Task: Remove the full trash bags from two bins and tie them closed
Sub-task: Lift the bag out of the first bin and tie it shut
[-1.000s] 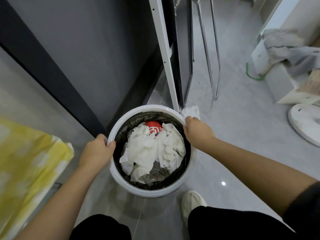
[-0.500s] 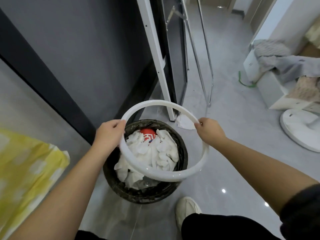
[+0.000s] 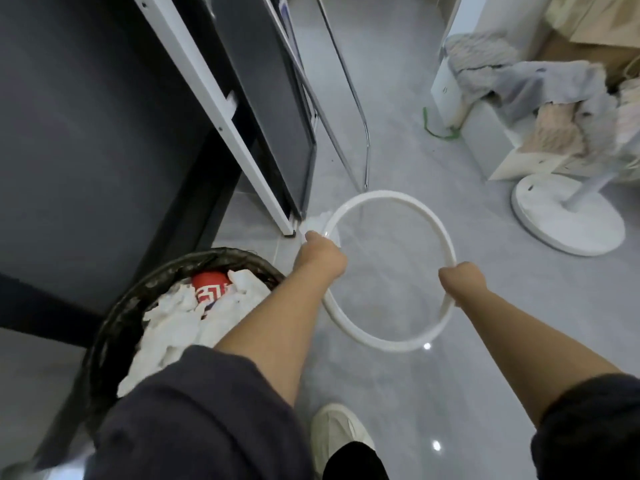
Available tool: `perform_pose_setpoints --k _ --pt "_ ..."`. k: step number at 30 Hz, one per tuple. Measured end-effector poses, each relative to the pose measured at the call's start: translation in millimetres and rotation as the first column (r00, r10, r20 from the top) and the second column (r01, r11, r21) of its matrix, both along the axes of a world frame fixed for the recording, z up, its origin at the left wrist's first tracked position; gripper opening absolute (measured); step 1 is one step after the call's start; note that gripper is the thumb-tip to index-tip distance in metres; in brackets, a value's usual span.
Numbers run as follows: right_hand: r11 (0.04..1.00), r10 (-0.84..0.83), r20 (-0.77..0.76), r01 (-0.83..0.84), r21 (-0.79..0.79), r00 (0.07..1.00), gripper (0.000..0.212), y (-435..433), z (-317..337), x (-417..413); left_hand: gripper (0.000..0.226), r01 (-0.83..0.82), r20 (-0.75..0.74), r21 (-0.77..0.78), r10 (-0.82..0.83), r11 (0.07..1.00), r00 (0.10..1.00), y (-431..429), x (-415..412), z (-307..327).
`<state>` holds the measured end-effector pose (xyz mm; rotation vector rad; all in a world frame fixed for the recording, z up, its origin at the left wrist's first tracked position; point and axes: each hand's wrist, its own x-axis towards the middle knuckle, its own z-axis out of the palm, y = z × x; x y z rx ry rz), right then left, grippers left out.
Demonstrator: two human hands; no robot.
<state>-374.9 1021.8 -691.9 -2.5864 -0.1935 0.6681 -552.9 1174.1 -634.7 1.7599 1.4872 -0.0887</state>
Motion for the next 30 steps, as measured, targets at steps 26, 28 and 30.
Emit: perform_pose_setpoints --k 26,28,30 --pt "0.999 -0.024 -0.233 0.033 0.033 0.972 0.051 -50 -127 -15 0.048 -0.366 0.094 -0.297 0.408 0.882 0.908 -88 -12 -190" --pt "0.990 -0.008 -0.246 0.042 0.135 0.969 0.056 -41 -108 -24 0.048 -0.341 0.186 -0.255 0.392 0.905 0.901 -84 0 -162" --pt "0.966 0.025 -0.247 0.040 0.254 0.969 0.053 -29 -84 -36 0.048 -0.304 0.318 -0.251 0.375 0.919 0.871 -79 11 -122"
